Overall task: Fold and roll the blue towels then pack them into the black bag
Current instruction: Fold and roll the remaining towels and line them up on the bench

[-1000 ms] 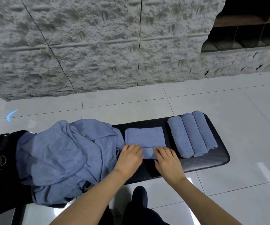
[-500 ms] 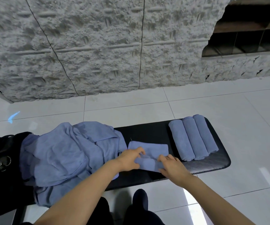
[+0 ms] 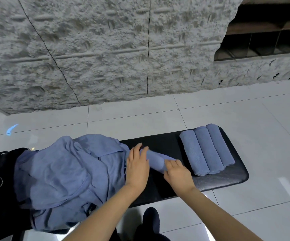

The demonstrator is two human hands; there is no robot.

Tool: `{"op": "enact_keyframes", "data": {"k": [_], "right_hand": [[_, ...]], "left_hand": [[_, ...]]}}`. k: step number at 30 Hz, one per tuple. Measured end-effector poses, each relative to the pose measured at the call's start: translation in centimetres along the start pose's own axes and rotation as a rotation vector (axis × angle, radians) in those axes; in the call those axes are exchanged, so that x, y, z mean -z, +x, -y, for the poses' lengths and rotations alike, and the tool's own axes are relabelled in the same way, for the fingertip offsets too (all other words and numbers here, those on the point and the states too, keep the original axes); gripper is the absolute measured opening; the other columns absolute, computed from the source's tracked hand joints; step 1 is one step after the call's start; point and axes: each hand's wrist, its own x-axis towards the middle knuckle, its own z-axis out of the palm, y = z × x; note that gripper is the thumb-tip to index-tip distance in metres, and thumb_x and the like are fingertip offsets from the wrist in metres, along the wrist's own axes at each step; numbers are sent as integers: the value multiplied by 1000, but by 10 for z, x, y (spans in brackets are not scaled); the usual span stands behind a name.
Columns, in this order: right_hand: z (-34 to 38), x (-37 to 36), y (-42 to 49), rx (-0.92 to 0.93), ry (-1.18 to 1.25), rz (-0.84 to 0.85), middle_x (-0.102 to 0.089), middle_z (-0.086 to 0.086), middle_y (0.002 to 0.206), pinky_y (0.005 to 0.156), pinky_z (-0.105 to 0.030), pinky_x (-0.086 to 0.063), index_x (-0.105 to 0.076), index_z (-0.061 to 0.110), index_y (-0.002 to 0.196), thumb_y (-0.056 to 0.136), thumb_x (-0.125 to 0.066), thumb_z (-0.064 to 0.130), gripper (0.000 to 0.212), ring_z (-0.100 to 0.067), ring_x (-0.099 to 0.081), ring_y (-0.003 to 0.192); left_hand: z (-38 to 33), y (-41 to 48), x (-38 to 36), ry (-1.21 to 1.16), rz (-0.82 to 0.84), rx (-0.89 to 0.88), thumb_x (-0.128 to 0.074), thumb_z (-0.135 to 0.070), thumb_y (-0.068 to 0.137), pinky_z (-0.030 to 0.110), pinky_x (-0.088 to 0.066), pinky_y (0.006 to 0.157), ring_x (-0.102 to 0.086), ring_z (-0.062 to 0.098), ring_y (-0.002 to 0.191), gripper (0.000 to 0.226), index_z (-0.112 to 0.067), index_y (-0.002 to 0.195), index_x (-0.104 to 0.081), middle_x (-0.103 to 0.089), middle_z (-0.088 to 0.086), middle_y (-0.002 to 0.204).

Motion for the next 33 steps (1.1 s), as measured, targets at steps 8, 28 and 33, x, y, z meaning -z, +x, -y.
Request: {"op": "enact_keyframes", "data": {"k": [8,28,33], "right_hand": [[7,9,16,-127,-13,361,-56,-7,113,75,-28,-39,-55,6,111,94,-49,22,24,-24,-54,103],[-185,20,11,-542,-18,114,-5,-5,158,105,-48,-34,-7,36,149,89,-35,63,72,-30,-24,136],[-184,21,16,-499,-75,83,-20,-11,154,94,-52,-41,-23,30,148,89,-33,63,69,-35,-37,128]], "left_hand": [[-36,-4,-36,-451,282,16,-38,-31,100,40,-15,119,-4,19,147,62,-46,145,2,10,-6,159],[-142,50,-95,-322,379,66,50,-69,42,42,12,111,15,24,145,76,-41,112,57,62,-11,125],[-149,52,-96,-212,396,69,15,-55,86,43,17,109,11,30,145,54,-36,110,59,65,-9,120]]}}
